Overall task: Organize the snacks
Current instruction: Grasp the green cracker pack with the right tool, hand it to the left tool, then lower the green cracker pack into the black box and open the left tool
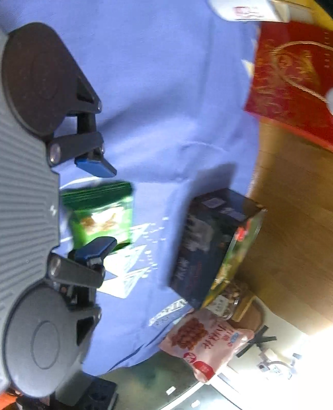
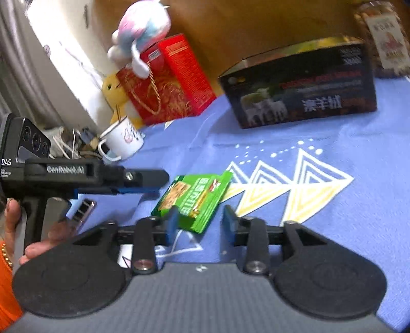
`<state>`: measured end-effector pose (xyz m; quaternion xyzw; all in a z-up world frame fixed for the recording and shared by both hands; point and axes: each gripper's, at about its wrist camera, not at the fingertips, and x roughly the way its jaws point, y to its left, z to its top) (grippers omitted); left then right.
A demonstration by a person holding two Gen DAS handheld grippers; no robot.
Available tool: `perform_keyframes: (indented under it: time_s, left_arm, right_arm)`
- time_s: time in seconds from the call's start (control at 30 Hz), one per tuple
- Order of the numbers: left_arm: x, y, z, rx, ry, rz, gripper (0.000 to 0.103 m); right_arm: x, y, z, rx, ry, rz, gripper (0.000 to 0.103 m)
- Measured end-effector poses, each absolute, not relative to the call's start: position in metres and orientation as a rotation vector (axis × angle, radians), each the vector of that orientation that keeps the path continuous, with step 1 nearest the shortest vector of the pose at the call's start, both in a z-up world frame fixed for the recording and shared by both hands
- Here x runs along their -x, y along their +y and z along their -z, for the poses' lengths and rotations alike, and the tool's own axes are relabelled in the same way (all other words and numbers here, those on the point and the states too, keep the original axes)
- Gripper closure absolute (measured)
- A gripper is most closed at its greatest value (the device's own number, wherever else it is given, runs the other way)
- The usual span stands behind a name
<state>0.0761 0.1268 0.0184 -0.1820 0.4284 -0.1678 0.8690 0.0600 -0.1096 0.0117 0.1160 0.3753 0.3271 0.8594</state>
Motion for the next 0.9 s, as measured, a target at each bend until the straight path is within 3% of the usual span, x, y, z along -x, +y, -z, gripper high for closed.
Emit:
perform_keyframes:
  time_s: [0.1,0.17,0.2,0.23,0.6,0.8,0.9]
  left_arm:
    - [-0.070,0.114,-0.012,0.381,0.900,0.389,0.065]
    - [-0.072,0.105,-0.016,0.339,0.895,0.375,0.068]
    - [-0.073,0.103,-0.020,0.334,0.888,0.371,0.071]
    - [-0.076,0.101,-0.024,0.335,0.875,0.370,0.072]
    - [-0.155,0.073,-0.098,0.327,0.673,0.454,0.072]
    - [-0.217,0.063,-0.095,0.309,0.681,0.387,0.070]
    - [-0.240,0.060,-0.084,0.275,0.690,0.303,0.064]
  right_arm:
    - [-0.054,-0.095,-0.015,-0.128,0.757,-0.684,0.055]
    - [-0.051,-0.087,-0.016,-0.044,0.728,-0.655,0.062]
    - [-0.051,-0.085,-0.016,-0.030,0.719,-0.644,0.073]
    - [-0.052,-0.086,-0.018,-0.031,0.713,-0.634,0.073]
    - [-0.121,-0.123,-0.081,-0.104,0.484,-0.506,0.076]
    - [-0.181,-0.127,-0.075,-0.079,0.489,-0.473,0.075]
    - [-0.206,-0.116,-0.062,-0.058,0.510,-0.462,0.069]
